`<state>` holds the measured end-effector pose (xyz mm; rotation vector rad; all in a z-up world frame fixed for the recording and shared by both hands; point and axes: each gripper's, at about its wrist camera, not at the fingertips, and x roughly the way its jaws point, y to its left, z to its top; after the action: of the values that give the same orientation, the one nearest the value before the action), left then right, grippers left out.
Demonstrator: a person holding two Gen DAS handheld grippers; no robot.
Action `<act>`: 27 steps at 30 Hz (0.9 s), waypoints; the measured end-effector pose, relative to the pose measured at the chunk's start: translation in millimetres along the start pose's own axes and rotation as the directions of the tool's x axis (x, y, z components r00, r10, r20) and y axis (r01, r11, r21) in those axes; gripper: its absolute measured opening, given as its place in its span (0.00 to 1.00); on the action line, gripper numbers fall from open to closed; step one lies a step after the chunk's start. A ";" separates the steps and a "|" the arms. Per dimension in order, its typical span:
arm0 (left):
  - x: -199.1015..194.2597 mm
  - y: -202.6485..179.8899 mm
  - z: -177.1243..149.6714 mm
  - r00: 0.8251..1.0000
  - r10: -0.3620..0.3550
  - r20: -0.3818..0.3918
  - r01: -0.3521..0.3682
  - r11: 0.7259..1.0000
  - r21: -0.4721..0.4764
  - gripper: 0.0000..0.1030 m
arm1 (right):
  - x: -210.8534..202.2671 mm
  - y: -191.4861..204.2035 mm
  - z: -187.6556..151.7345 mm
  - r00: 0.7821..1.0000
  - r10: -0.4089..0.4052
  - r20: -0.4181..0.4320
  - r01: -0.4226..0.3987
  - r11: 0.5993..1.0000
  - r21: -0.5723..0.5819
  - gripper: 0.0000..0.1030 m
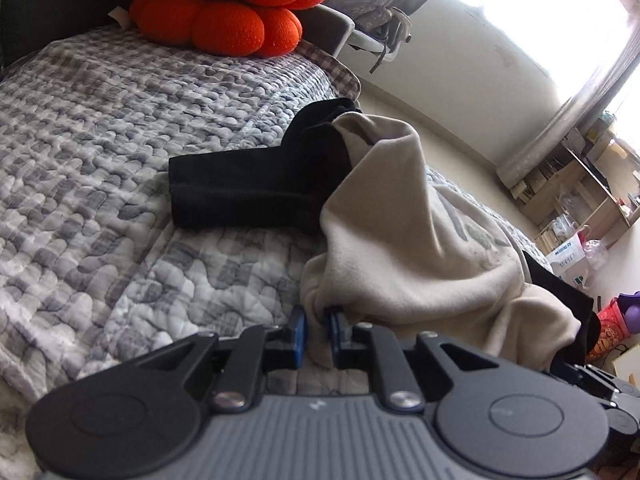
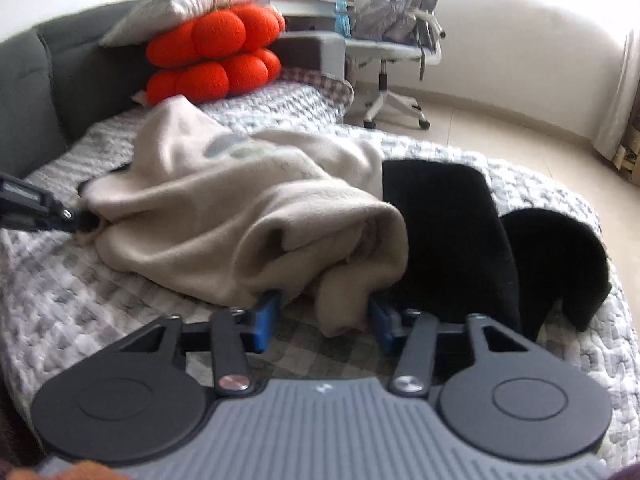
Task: Fold clothes
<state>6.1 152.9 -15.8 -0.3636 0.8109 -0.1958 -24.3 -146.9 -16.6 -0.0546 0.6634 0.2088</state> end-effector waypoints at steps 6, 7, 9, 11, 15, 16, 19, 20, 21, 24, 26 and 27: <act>-9.3 -12.7 -2.9 0.998 0.032 0.048 -0.035 0.998 0.058 0.07 | -11.8 -21.8 12.2 0.997 0.069 0.029 -0.073 0.986 0.150 0.21; -13.7 -13.5 -2.1 0.998 0.027 0.061 -0.030 0.998 0.060 0.06 | -19.7 -22.8 15.0 0.995 0.083 0.049 -0.089 0.983 0.160 0.20; -25.6 -15.5 1.3 0.995 0.013 0.094 -0.019 0.998 0.057 0.06 | -38.4 -25.6 21.3 0.990 0.101 0.099 -0.117 0.979 0.170 0.19; -40.6 -18.2 5.4 0.991 -0.008 0.136 0.002 0.999 0.047 0.06 | -56.7 -33.7 26.9 0.980 0.129 0.148 -0.159 0.964 0.213 0.19; -71.9 -26.9 12.2 0.977 -0.054 0.208 0.046 0.998 0.043 0.06 | -82.3 -56.6 33.4 0.958 0.193 0.210 -0.257 0.904 0.342 0.18; -78.8 -28.5 14.1 0.974 -0.066 0.216 0.058 0.997 0.043 0.06 | -87.2 -61.2 34.9 0.953 0.207 0.220 -0.277 0.889 0.364 0.18; -99.4 -31.7 20.1 0.967 -0.102 0.232 0.096 0.995 0.038 0.06 | -101.8 -69.5 40.9 0.945 0.230 0.231 -0.308 0.862 0.401 0.18; -106.2 -32.4 21.8 0.966 -0.116 0.232 0.110 0.993 0.038 0.06 | -106.7 -71.6 43.0 0.944 0.236 0.231 -0.314 0.856 0.409 0.18; -112.4 -32.8 22.8 0.965 -0.127 0.231 0.121 0.992 0.038 0.06 | -111.6 -73.8 45.0 0.942 0.242 0.230 -0.320 0.850 0.417 0.18; -128.1 -33.4 23.5 0.965 -0.147 0.216 0.139 0.989 0.051 0.06 | -123.7 -78.5 46.1 0.938 0.279 0.206 -0.343 0.830 0.440 0.18; -134.4 -32.0 21.1 0.969 -0.156 0.191 0.146 0.987 0.068 0.06 | -130.5 -78.7 44.4 0.936 0.301 0.182 -0.351 0.823 0.446 0.17; -136.9 -31.0 19.5 0.971 -0.161 0.176 0.150 0.986 0.077 0.06 | -133.1 -78.2 43.1 0.936 0.311 0.168 -0.353 0.823 0.446 0.17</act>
<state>-73.1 171.1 100.4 -0.3797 0.5952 -0.3293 -84.1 -241.5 98.1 0.5439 0.6174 0.3801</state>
